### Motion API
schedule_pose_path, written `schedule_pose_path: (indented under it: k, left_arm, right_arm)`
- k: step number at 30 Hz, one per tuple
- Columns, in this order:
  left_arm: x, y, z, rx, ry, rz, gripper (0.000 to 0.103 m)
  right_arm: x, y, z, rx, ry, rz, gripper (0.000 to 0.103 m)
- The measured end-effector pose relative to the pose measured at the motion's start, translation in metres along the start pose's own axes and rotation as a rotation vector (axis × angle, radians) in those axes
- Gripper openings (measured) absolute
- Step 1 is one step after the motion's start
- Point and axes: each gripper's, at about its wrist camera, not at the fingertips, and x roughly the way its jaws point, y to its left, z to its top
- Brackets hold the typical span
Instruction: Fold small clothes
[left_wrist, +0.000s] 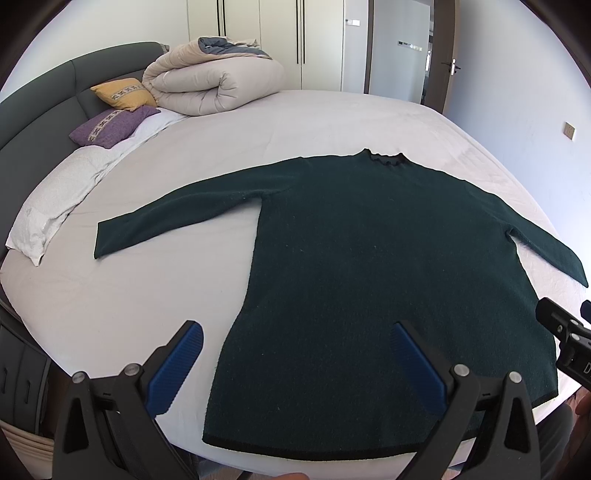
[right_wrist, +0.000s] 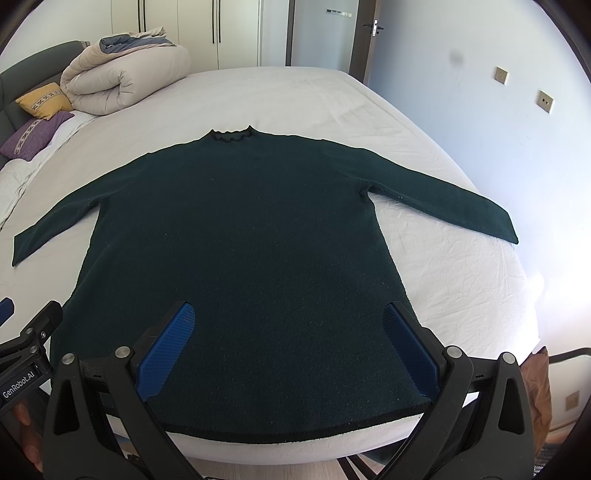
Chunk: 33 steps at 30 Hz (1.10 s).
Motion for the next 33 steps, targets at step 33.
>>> schedule_pose_path:
  k: [33]
  left_arm:
    - [0.0060,-0.0052,-0.0035,0.000,0.019,-0.017,0.103]
  right_arm:
    - [0.0035,0.0021,-0.0031,0.002,0.007,0.001,0.103]
